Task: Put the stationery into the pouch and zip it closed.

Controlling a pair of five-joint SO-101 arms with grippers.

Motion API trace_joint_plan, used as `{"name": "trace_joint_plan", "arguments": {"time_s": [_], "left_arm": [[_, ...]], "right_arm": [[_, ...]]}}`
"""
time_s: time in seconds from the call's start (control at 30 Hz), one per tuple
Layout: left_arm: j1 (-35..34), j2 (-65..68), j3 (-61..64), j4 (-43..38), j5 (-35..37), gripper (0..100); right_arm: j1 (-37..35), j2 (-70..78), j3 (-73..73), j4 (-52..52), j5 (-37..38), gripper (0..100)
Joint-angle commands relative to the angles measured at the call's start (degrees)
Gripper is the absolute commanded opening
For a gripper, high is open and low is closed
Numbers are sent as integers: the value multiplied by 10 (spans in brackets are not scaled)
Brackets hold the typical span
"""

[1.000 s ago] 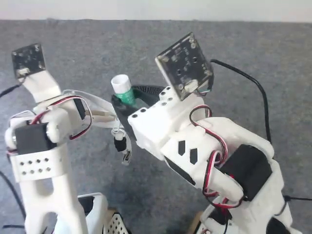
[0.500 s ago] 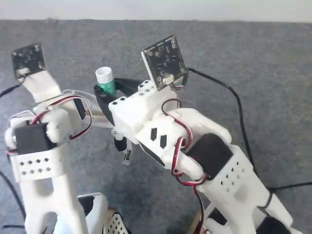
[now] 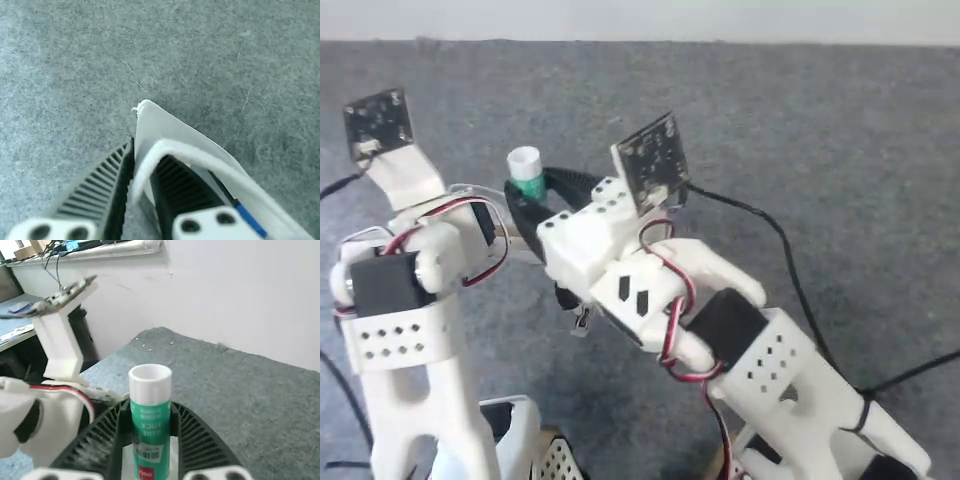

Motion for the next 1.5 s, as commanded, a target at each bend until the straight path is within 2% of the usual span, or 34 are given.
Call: {"name": "trace_joint_plan", "arguments": {"time_s": [0.0, 0.23, 0.5, 0.63, 0.8, 1.0, 1.07, 1.33, 1.47], "left_arm": [[-2, 5, -13, -18, 7, 9], [-2, 5, -13, -18, 7, 9], [-2, 5, -13, -18, 7, 10], [-2, 6, -13, -18, 7, 10], [-2, 6, -13, -18, 7, 10], [-2, 6, -13, -18, 7, 10], [-2, 7, -13, -18, 7, 10], [-3, 7, -12, -18, 7, 10], [-3, 7, -6, -20, 7, 10]], "right_arm": [[-13, -26, 5, -34, -4, 7], [22, -25, 87, -150, 9, 7], [11, -63, 200, -242, 161, 7], [-7, -106, 236, -240, 207, 7], [-7, -115, 251, -239, 216, 14], [-9, -121, 249, -189, 216, 192], [-9, -121, 248, -180, 216, 222], [-10, -124, 248, -174, 223, 194], [-8, -173, 247, -155, 223, 195]]}}
